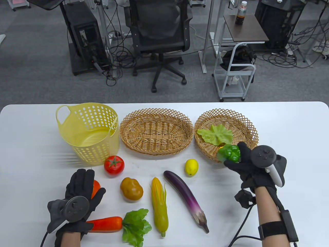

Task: Place 10 objects into 3 containers

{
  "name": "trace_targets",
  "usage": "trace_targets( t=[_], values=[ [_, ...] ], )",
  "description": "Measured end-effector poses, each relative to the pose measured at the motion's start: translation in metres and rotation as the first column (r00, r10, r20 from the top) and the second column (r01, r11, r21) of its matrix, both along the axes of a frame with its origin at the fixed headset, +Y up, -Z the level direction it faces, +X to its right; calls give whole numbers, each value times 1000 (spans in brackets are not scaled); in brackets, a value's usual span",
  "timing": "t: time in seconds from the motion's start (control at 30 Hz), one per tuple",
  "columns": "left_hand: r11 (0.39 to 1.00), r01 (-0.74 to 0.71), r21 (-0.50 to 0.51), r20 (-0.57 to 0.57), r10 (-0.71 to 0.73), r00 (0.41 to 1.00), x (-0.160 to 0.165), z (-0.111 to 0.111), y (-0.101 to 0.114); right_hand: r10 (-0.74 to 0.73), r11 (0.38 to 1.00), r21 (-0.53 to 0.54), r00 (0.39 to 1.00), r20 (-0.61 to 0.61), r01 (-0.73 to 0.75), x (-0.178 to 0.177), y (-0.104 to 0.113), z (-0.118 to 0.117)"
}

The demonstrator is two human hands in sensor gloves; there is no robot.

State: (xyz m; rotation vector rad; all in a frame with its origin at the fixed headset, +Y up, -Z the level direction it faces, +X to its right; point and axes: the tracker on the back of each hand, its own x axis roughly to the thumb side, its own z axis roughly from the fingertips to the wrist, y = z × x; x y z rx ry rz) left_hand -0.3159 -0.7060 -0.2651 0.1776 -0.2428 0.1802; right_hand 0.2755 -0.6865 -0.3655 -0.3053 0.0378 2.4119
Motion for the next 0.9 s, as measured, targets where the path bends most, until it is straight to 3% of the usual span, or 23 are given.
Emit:
trace_targets(
  t=[0.17, 0.5, 0.9],
  values=[
    [1000, -2, 6, -3, 2, 1000, -1, 0, 0, -18, 999, -46, 987, 158, 26, 14, -9, -18],
    [1000, -1, 9, -11, 1, 1000, -3, 1, 1, 44, 987, -164, 971, 234, -5, 11, -24, -43],
    [1000, -22, -12, -6, 22, 1000, -3, 0, 0, 62, 985, -174, 971, 233, -21, 19, -21, -31]
  ],
)
